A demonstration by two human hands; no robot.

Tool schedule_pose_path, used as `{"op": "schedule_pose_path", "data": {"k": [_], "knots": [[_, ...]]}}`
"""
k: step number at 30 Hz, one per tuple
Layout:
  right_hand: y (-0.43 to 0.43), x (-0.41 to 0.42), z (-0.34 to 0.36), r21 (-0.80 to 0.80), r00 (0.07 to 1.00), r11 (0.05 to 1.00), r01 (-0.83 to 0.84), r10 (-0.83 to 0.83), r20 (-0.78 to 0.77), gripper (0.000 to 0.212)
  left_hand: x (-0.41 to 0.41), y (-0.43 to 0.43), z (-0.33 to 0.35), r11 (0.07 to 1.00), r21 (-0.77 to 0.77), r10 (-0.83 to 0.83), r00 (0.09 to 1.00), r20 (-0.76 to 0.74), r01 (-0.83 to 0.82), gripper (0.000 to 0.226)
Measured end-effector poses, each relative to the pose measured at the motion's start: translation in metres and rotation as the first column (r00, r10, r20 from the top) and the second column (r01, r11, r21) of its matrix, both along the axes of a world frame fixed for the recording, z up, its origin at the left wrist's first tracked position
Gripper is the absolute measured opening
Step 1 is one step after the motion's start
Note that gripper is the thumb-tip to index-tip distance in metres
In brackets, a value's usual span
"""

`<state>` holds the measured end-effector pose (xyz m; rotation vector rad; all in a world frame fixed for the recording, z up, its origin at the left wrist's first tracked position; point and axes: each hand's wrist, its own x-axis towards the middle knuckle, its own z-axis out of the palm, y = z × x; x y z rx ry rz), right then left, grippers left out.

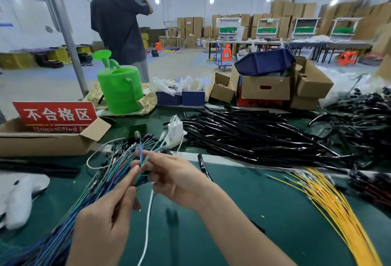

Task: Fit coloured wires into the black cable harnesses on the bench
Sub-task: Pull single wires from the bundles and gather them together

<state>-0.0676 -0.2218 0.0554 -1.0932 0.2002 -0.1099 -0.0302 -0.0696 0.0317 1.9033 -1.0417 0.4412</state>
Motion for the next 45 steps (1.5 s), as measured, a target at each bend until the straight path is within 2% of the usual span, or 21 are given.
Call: {"op": "schedule_pose_path", "data": {"k": [3,7,10,12,14,16,18,19,20,21,22,23,25,27,31,35,37,40,42,43,45], "knots": [[-0.008,-0.009,0.003,0.034,0.994,0.999,-0.024,0.021,0.106,0.020,-0.003,0.005,-0.011,0.995,0.033,-0.093,0.993,-0.076,0.096,0.048],[-0.053,-0.033,0.017,0.142,0.951,0.963,0.228,-0.251,0.180,0.018,0.002,-0.001,-0.013,0.913,0.174,-0.326,0.917,-0.230,0.368,0.050],[-0.107,-0.064,0.039,0.031,0.867,0.877,0.479,-0.478,0.141,0.018,0.022,0.001,-0.008,0.778,0.199,-0.435,0.740,-0.513,0.596,0.041],[-0.140,-0.081,0.052,-0.086,0.807,0.803,0.589,-0.579,0.118,0.018,0.023,-0.003,-0.008,0.705,0.150,-0.458,0.606,-0.651,0.693,0.026],[-0.169,-0.088,0.066,-0.124,0.768,0.759,0.639,-0.622,0.151,0.019,0.007,-0.025,-0.014,0.741,0.050,-0.437,0.537,-0.722,0.670,0.018],[-0.193,-0.086,0.073,-0.099,0.765,0.762,0.640,-0.621,0.169,0.019,-0.020,-0.067,-0.024,0.666,-0.079,-0.460,0.325,-0.826,0.742,0.028],[-0.213,-0.085,0.063,-0.146,0.774,0.762,0.631,-0.631,0.050,0.034,-0.050,-0.113,-0.047,0.598,-0.203,-0.503,0.165,-0.849,0.775,0.023],[-0.222,-0.089,0.049,-0.309,0.742,0.716,0.626,-0.669,-0.048,0.043,-0.059,-0.129,-0.060,0.603,-0.233,-0.514,0.148,-0.845,0.763,0.024],[-0.228,-0.098,0.030,-0.570,0.673,0.614,0.546,-0.726,-0.138,0.045,-0.065,-0.143,-0.069,0.631,-0.270,-0.512,0.129,-0.849,0.727,0.025],[-0.231,-0.110,0.009,-0.813,0.596,0.454,0.365,-0.785,-0.171,0.040,-0.071,-0.155,-0.077,0.654,-0.304,-0.501,0.096,-0.860,0.693,0.024],[-0.232,-0.126,-0.010,-0.937,0.550,0.307,0.166,-0.818,-0.170,0.032,-0.075,-0.165,-0.084,0.679,-0.332,-0.485,0.060,-0.872,0.655,0.024],[-0.232,-0.142,-0.028,-0.976,0.530,0.216,-0.007,-0.827,-0.187,0.026,-0.078,-0.173,-0.090,0.690,-0.350,-0.477,0.035,-0.878,0.634,0.023],[-0.228,-0.174,-0.056,-0.949,0.498,0.172,-0.263,-0.819,-0.286,0.020,-0.078,-0.179,-0.100,0.680,-0.401,-0.497,-0.017,-0.868,0.613,0.024],[-0.225,-0.200,-0.071,-0.909,0.472,0.153,-0.388,-0.814,-0.339,0.016,-0.074,-0.181,-0.106,0.649,-0.460,-0.531,-0.071,-0.844,0.606,0.024],[-0.223,-0.220,-0.086,-0.925,0.478,0.093,-0.369,-0.835,-0.274,0.009,-0.068,-0.183,-0.114,0.612,-0.551,-0.540,-0.209,-0.815,0.568,0.025],[-0.230,-0.210,-0.088,-0.918,0.479,0.086,-0.387,-0.832,-0.280,0.005,-0.066,-0.185,-0.116,0.586,-0.576,-0.539,-0.256,-0.802,0.570,0.025],[-0.236,-0.207,-0.070,-0.933,0.471,0.025,-0.359,-0.858,-0.204,0.004,-0.067,-0.186,-0.114,0.585,-0.581,-0.536,-0.268,-0.801,0.566,0.025],[-0.246,-0.201,-0.020,-0.884,0.547,-0.319,-0.343,-0.832,0.088,0.014,-0.069,-0.188,-0.109,0.593,-0.606,-0.525,-0.316,-0.791,0.531,0.023],[-0.247,-0.192,0.020,-0.859,0.611,-0.480,-0.179,-0.738,0.285,0.015,-0.069,-0.189,-0.108,0.598,-0.624,-0.507,-0.365,-0.781,0.503,0.020],[-0.245,-0.187,0.038,-0.865,0.622,-0.498,-0.063,-0.697,0.356,0.016,-0.069,-0.189,-0.108,0.605,-0.625,-0.501,-0.373,-0.781,0.493,0.021],[-0.237,-0.176,0.065,-0.888,0.632,-0.420,0.188,-0.641,0.437,0.015,-0.070,-0.190,-0.107,0.626,-0.624,-0.496,-0.379,-0.781,0.468,0.024]]}}
